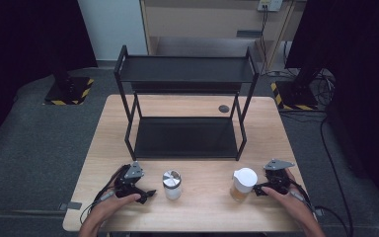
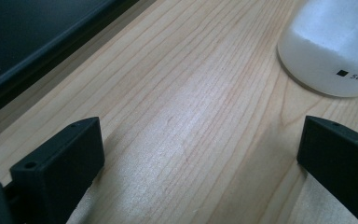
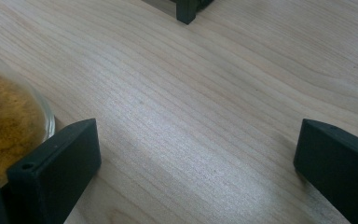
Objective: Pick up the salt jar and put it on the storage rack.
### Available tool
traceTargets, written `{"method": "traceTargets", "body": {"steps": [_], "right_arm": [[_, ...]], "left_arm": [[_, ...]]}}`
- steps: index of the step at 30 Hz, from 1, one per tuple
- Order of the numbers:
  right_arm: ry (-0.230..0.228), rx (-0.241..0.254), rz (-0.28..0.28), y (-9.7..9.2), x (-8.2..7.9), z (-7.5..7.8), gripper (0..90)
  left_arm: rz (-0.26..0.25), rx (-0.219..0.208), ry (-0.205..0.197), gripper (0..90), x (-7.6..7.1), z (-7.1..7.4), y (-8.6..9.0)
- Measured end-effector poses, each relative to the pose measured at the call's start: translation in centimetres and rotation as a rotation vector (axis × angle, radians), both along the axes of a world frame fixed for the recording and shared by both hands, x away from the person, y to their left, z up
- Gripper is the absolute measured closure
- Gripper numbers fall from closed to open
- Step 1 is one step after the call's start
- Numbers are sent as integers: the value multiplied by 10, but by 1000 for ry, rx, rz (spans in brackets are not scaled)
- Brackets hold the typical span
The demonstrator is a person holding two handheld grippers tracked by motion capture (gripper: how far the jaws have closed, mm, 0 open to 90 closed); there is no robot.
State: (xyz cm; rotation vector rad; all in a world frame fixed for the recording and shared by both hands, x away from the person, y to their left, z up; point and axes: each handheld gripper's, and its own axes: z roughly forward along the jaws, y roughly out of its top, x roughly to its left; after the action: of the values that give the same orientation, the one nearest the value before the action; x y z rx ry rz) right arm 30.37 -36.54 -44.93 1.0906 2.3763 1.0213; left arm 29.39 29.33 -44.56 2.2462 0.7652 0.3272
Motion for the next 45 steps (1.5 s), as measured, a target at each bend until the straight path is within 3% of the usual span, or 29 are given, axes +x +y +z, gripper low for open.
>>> {"method": "traceTargets", "body": {"steps": [15, 45], "right_arm": [[0, 0, -1, 0, 0, 0, 13], [0, 0, 0, 0, 0, 0, 13]], "left_arm": [[-3, 2, 1, 10, -1, 1, 0], [-140, 5, 11, 21, -4, 12, -12]]}}
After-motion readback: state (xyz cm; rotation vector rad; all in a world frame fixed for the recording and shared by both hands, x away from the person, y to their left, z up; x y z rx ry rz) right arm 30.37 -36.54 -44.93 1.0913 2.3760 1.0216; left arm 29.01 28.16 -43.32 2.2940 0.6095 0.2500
